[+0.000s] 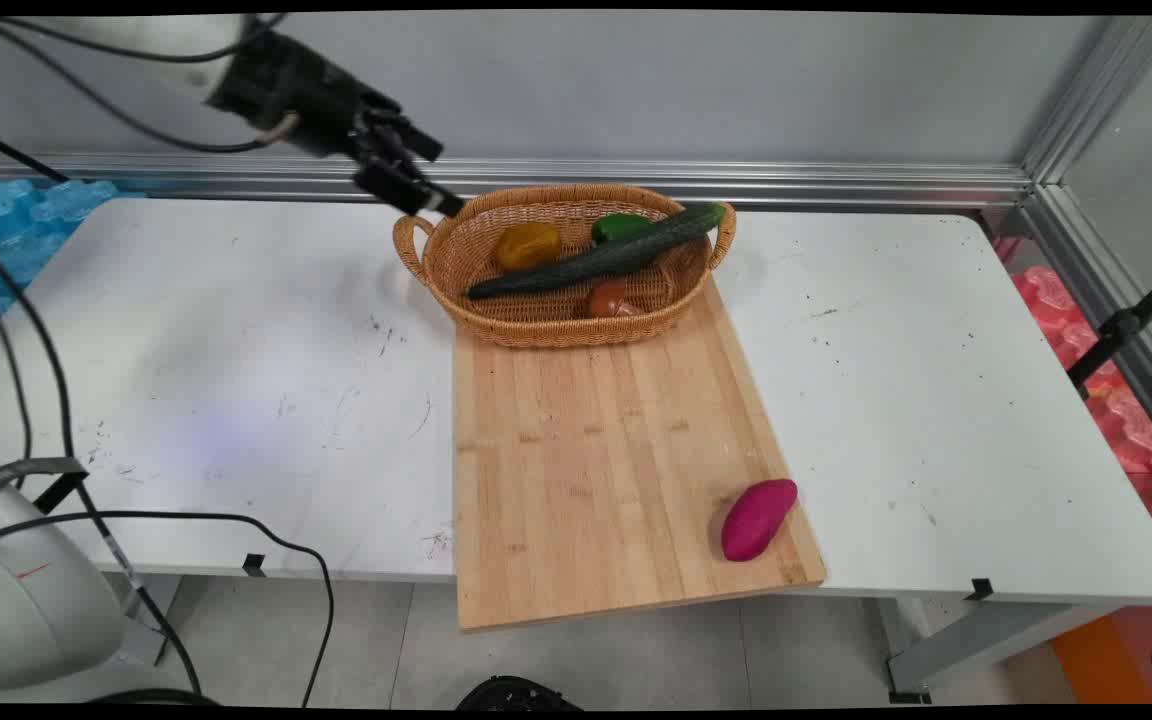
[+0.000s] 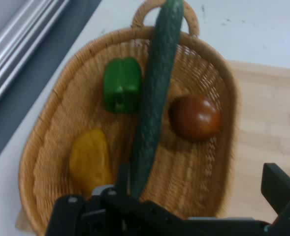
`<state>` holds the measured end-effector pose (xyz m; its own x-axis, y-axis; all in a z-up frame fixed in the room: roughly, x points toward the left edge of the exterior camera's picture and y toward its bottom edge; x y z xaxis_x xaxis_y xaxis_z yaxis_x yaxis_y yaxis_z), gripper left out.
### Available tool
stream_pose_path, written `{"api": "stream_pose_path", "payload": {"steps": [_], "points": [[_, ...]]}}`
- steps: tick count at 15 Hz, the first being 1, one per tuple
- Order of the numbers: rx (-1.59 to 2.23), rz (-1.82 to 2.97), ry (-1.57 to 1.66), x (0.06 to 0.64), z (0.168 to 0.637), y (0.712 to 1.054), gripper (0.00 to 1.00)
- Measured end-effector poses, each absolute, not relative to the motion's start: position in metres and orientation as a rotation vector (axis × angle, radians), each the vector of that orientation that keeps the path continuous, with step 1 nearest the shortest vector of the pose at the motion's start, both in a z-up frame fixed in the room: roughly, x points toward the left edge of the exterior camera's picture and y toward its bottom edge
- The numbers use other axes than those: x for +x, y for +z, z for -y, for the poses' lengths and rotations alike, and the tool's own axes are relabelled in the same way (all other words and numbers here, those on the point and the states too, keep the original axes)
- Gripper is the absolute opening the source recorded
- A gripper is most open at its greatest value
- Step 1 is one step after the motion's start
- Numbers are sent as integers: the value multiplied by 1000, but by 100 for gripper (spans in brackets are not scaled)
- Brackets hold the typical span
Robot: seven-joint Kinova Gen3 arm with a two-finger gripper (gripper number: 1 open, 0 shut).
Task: Pick up the cucumber from the vegetable basket
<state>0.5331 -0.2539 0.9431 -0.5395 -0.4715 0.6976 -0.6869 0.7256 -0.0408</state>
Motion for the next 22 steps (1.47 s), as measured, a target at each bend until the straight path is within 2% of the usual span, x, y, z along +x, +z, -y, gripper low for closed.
{"api": "stream_pose_path", "payload": {"steps": [9, 22], "points": [[859, 2288, 423, 492, 323, 915, 100], [815, 2369, 424, 420, 393, 874, 100]]}}
